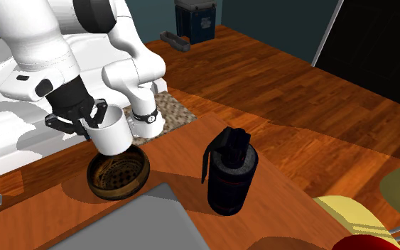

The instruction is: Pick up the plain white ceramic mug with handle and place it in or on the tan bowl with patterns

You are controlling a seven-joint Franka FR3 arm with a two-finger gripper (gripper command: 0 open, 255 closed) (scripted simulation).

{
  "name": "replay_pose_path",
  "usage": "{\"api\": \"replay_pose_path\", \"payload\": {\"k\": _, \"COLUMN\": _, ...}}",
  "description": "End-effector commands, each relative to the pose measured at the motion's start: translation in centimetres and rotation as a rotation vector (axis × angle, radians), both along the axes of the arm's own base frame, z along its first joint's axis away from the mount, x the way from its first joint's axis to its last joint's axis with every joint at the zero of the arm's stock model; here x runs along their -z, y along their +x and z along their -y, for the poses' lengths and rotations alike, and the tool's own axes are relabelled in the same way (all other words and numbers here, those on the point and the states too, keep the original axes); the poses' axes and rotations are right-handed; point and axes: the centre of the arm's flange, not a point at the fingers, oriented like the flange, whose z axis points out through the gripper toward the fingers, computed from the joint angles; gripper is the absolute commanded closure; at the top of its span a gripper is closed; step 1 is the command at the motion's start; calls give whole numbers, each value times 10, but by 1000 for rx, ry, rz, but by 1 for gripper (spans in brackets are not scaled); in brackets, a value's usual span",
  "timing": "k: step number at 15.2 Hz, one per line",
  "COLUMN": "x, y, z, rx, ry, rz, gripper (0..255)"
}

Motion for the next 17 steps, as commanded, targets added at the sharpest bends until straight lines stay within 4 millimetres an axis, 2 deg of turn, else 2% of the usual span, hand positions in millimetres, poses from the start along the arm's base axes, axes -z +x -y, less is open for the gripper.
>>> {"api": "replay_pose_path", "payload": {"k": 1, "x": -3, "y": -10, "z": 23, "rx": -1, "ry": -1, "rz": 0, "gripper": 255}}
{"api": "replay_pose_path", "payload": {"k": 17, "x": 82, "y": -10, "z": 23, "rx": -1, "ry": -1, "rz": 0, "gripper": 255}}
